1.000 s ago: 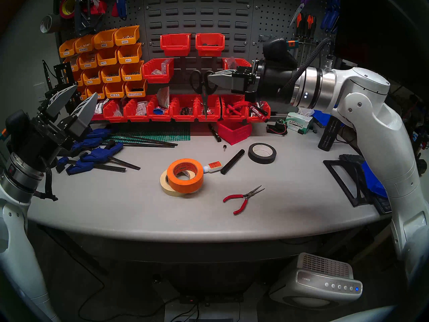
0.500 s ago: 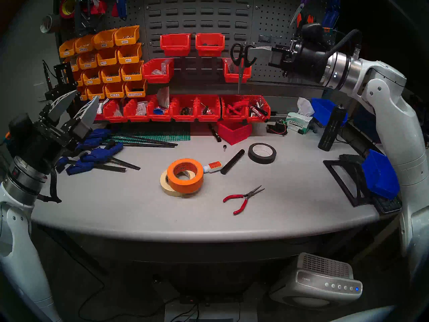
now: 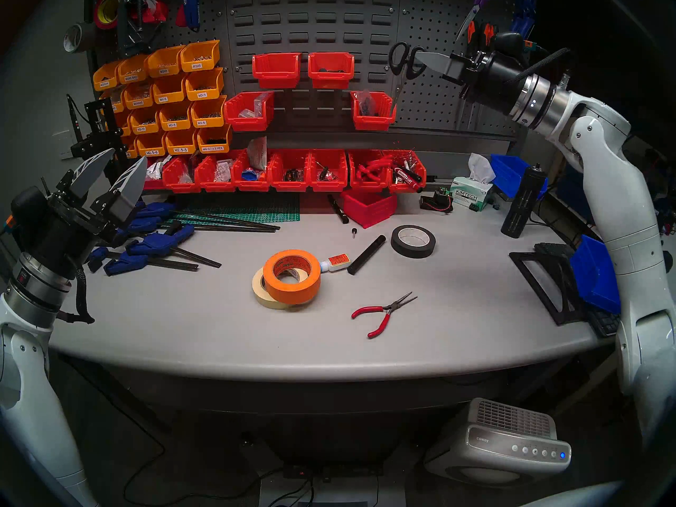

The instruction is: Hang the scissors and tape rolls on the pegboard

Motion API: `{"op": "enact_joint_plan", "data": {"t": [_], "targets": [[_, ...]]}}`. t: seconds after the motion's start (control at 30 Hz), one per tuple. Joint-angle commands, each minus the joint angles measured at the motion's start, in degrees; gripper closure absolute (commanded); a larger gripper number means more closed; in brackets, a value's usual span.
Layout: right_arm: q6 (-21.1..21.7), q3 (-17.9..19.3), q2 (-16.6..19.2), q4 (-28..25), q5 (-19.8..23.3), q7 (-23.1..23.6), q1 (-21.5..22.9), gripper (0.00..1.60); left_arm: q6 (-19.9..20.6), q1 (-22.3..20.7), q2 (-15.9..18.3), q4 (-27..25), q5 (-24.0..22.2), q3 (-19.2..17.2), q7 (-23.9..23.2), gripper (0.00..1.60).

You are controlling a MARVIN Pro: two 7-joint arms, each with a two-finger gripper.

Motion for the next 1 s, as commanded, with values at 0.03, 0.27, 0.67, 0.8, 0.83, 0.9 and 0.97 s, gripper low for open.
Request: {"op": "enact_joint_plan", "data": {"t": [0.03,0.27,0.67,0.8,0.83,0.9,0.97], "targets": [[-3.2,2.7,-3.9,7.2,3.0,2.9,5.8,1.60,-0.7,-0.6,0.4,-0.6,0.7,0.3,0.1,0.00],[-4.3,2.7,-5.7,13.5,4.1,6.2,7.6,1.60,-0.8,-1.3,0.4,-0.9,1.9,1.6,0.8,0.00],[-4.8,2.5,-7.3,19.6,5.3,10.0,8.8,1.60,-1.1,-1.8,0.4,-0.7,3.1,2.5,1.7,0.00],[-5.3,2.7,-8.4,21.0,5.9,10.2,8.8,1.60,-1.2,-2.0,0.5,-0.4,3.2,2.7,1.9,0.00],[-5.3,2.6,-8.5,21.2,5.8,10.1,8.7,1.60,-1.3,-2.1,0.5,-0.3,3.2,2.7,1.9,0.00],[-5.5,2.6,-8.8,21.9,5.9,10.5,8.6,1.60,-1.3,-2.2,0.5,-0.2,3.2,2.8,2.0,0.00],[-5.4,2.4,-8.8,22.3,5.7,10.3,8.5,1.60,-1.4,-2.3,0.7,0.0,3.2,2.7,2.1,0.00]]}}
